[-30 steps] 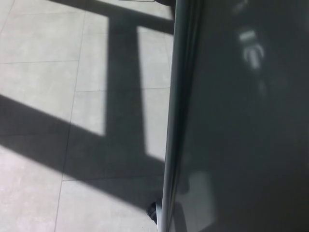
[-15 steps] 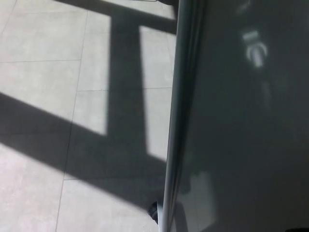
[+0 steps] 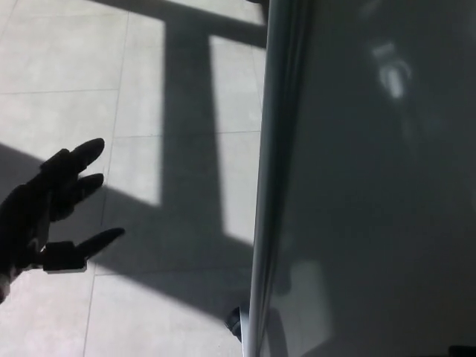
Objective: A white board is being place on the right hand side and parallel to the robot and the robot uses its left hand to grab on the leftside of the whiteboard and drag the whiteboard from the right hand side to the left hand side
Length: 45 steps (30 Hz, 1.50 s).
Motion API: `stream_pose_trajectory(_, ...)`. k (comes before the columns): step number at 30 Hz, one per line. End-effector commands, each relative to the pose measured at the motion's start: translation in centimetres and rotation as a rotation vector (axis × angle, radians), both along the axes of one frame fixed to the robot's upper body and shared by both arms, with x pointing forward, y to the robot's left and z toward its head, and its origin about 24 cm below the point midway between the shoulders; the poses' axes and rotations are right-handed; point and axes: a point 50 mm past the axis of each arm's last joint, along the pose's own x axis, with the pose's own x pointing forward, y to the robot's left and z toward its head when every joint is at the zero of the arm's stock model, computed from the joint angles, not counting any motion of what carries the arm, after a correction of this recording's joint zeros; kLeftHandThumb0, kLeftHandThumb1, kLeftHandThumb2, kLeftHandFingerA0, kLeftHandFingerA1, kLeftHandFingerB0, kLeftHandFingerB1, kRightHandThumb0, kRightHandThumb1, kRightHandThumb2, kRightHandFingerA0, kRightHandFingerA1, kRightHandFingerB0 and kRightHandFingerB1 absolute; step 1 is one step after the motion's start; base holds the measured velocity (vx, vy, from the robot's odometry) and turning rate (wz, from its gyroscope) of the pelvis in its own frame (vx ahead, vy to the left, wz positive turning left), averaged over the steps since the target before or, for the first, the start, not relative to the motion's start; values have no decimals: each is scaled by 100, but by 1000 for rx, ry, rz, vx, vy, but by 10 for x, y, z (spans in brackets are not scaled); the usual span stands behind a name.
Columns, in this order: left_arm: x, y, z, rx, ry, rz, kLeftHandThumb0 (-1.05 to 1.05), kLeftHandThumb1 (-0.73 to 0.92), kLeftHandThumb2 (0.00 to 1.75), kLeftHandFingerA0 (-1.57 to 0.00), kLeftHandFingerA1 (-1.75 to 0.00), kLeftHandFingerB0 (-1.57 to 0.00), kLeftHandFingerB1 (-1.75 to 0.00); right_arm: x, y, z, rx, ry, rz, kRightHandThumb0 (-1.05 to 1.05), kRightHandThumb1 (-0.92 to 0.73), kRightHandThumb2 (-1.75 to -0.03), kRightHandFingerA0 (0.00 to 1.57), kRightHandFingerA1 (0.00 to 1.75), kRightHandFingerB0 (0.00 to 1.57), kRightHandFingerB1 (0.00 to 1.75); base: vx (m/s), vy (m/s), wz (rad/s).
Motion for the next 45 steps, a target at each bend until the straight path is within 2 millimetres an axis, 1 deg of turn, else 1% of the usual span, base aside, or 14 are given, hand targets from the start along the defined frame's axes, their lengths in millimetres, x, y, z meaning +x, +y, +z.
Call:
stream_pose_trajectory(1, 42, -32, 0, -25, 178, -63, -55, 36, 75, -1, -35, 0, -20, -8, -4, 0, 41, -7, -19, -69, -82, -69, 49, 117, 18, 64, 0, 0, 0)
stream_pose_trajectory(13, 92, -73, 17, -121, 287, -154, -63, 42, 54, -16, -32, -3, -23, -9, -1, -1, 26, -14, -8, -71, -81, -68, 51, 119, 23, 67, 0, 0, 0)
stream_pose_trajectory(14, 95, -83, 23, -95, 276, -154, -33, 13, 79, 0, -48, 0, -50, -9, -1, -1, 34, -15, -9, -69, -81, -69, 50, 121, 23, 68, 0, 0, 0)
stream_pose_trajectory(15, 96, -88, 26, -88, 267, -160, -65, 44, 55, -14, -31, -8, -25, -9, -1, -1, 35, -14, -8, -68, -81, -69, 49, 120, 22, 66, 0, 0, 0)
stream_pose_trajectory(16, 96, -91, 27, -89, 262, -166, -60, 39, 77, -2, -38, -5, -28, -10, -1, -1, 24, -13, 2, -68, -82, -71, 48, 118, 20, 65, 0, 0, 0)
stream_pose_trajectory(25, 100, -121, 42, -51, 257, -254, -65, 38, 82, -3, -41, -2, -18, -8, 0, 1, 37, -32, 5, -69, -83, -69, 50, 120, 25, 71, 0, 0, 0)
stream_pose_trajectory(30, 96, -138, 42, -37, 248, -346, -64, 38, 81, -2, -41, -2, -17, -5, 0, 3, 2, -37, 29, -68, -83, -71, 49, 121, 24, 72, 0, 0, 0)
stream_pose_trajectory(32, 91, -148, 40, -20, 247, -392, -74, 47, 55, -10, -31, 0, -21, -5, -1, 3, 19, -33, 26, -69, -82, -70, 48, 120, 21, 69, 0, 0, 0)
stream_pose_trajectory(34, 88, -154, 38, -14, 265, -412, -74, 46, 55, -10, -30, 0, -21, -6, -2, 3, 30, -29, 22, -69, -81, -69, 48, 120, 22, 71, 0, 0, 0)
stream_pose_trajectory(35, 87, -156, 38, -11, 274, -420, -62, 36, 81, -1, -33, 0, -17, -6, -2, 3, 20, -30, 24, -67, -81, -71, 50, 117, 23, 71, 0, 0, 0)
stream_pose_trajectory(36, 86, -158, 38, -7, 286, -429, -62, 36, 81, -1, -33, 0, -17, -5, -2, 3, 4, -32, 28, -67, -81, -71, 50, 117, 23, 71, 0, 0, 0)
stream_pose_trajectory(37, 86, -161, 38, 6, 279, -429, -76, 47, 55, -8, -30, 0, -20, -5, -2, 4, -12, -37, 34, -68, -80, -70, 51, 117, 25, 73, 0, 0, 0)
stream_pose_trajectory(40, 87, -172, 37, 74, 249, -404, -81, 37, 70, -7, -37, -2, -11, -5, -1, 4, -11, -37, 38, -67, -80, -71, 50, 117, 24, 74, 0, 0, 0)
stream_pose_trajectory(45, 90, -186, 35, 96, 273, -390, -77, 45, 56, -16, -34, 0, -22, -8, 1, 1, -14, -28, 44, -67, -82, -72, 49, 117, 22, 71, 0, 0, 0)
